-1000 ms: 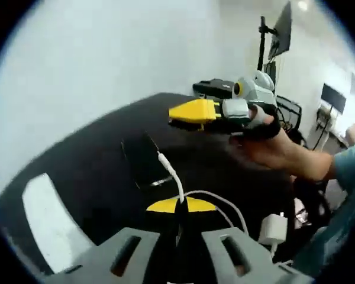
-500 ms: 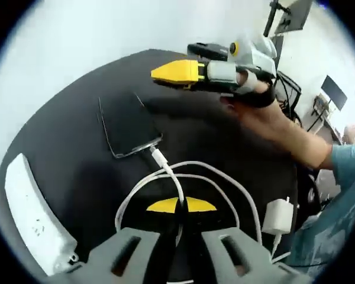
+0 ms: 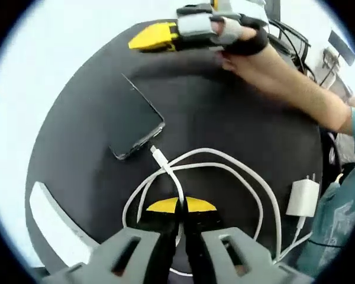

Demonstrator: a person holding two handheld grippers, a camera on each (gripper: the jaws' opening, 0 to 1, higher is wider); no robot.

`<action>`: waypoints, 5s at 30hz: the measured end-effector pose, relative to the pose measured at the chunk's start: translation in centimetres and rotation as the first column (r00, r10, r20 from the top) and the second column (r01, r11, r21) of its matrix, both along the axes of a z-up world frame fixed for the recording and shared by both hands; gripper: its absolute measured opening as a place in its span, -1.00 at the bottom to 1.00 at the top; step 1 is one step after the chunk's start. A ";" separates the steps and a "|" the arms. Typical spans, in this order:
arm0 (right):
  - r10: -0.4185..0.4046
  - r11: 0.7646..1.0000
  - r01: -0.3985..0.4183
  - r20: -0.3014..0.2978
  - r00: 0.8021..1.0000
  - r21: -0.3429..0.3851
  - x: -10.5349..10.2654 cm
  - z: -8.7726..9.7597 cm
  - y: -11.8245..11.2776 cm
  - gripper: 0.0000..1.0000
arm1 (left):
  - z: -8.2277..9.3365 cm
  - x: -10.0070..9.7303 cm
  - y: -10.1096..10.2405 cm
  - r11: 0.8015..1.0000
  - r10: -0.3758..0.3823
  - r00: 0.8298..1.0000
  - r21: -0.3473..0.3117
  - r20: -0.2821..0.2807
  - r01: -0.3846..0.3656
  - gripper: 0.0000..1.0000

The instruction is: Connect the charging cable to the phone, plug the charger into the socket, and turn on the power strip switch to charge the phone.

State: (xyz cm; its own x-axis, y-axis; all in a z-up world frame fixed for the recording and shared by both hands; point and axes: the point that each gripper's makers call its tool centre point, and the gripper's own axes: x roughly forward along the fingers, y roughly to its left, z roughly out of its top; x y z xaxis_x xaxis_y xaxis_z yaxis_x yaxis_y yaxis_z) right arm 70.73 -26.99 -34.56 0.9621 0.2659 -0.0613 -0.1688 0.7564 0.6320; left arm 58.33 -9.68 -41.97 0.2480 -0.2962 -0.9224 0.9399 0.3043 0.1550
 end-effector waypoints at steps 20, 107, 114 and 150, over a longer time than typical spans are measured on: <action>0.195 0.980 -0.195 0.003 0.981 -0.047 9.5 -0.5 -0.7 -0.58 | -0.2 2.2 0.2 0.963 -0.150 0.983 0.242 0.103 0.122 -1.00; 0.226 0.973 -0.229 -0.101 0.969 -0.019 9.3 -2.6 1.3 -0.39 | 1.3 3.1 1.2 0.898 -0.135 0.989 0.430 0.063 0.095 -1.00; 0.225 0.974 -0.227 -0.100 0.969 -0.010 9.4 -2.5 1.2 -0.39 | 0.7 2.4 1.2 0.922 -0.026 0.997 0.388 0.071 -0.004 -1.00; 0.235 0.972 -0.232 -0.100 0.967 0.042 9.8 -2.3 0.7 -0.41 | 0.2 2.2 0.4 0.913 0.203 0.961 0.317 0.190 -0.255 -1.00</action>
State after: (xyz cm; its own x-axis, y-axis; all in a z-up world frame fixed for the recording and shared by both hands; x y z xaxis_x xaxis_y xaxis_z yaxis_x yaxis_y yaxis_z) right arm 80.55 -26.29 -36.83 0.8619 0.4856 -0.1456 -0.2714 0.6846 0.6765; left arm 60.49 -9.24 -41.74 0.4147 0.1052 -0.9039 0.8082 0.4138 0.4189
